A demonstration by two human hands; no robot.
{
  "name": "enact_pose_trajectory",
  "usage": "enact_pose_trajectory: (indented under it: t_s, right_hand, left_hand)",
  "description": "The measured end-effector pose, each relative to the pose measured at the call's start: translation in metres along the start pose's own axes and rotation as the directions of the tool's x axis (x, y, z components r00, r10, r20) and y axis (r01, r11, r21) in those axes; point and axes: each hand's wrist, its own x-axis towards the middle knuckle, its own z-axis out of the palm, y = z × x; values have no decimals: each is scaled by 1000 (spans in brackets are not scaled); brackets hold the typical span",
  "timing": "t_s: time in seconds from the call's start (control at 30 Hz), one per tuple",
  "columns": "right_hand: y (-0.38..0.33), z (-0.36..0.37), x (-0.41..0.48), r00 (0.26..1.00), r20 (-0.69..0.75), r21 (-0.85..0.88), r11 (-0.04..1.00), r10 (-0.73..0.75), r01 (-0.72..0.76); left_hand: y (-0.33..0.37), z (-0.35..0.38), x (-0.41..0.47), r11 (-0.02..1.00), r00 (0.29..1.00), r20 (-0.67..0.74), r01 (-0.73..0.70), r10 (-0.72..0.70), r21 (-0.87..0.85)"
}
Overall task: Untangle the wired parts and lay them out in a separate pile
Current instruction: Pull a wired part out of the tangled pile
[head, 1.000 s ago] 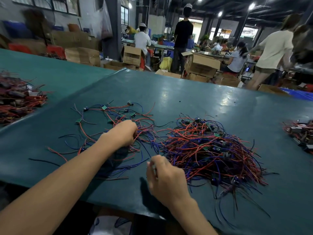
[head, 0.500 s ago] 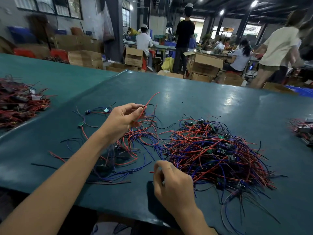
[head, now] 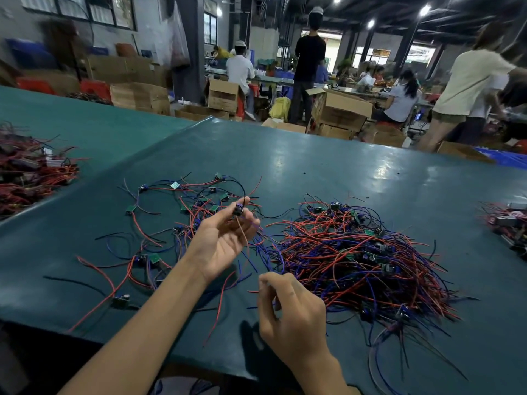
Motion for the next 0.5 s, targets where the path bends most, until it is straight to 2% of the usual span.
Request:
enact_pose_trajectory:
  t_s: [0.13, 0.27, 0.4, 0.5]
  right_hand:
    - [2, -2, -1, 997, -60, 94, 995, 47, -41]
    - [3, -6, -3, 976, -61, 225, 955, 209, -191]
    - [4, -2, -3, 965, -83, 184, 955, 250, -231]
    - [4, 0, -2, 971, -90, 154, 966, 221, -206]
  left_hand:
    - [-14, -9, -2, 994, 996, -11, 89, -90, -68]
    - [-18, -11, -4, 980, 986, 38, 167, -164, -109]
    - [-18, -11, -9, 979, 981, 53, 193, -189, -69]
    - [-23, -10, -10, 985, 987, 49, 151, -155, 80]
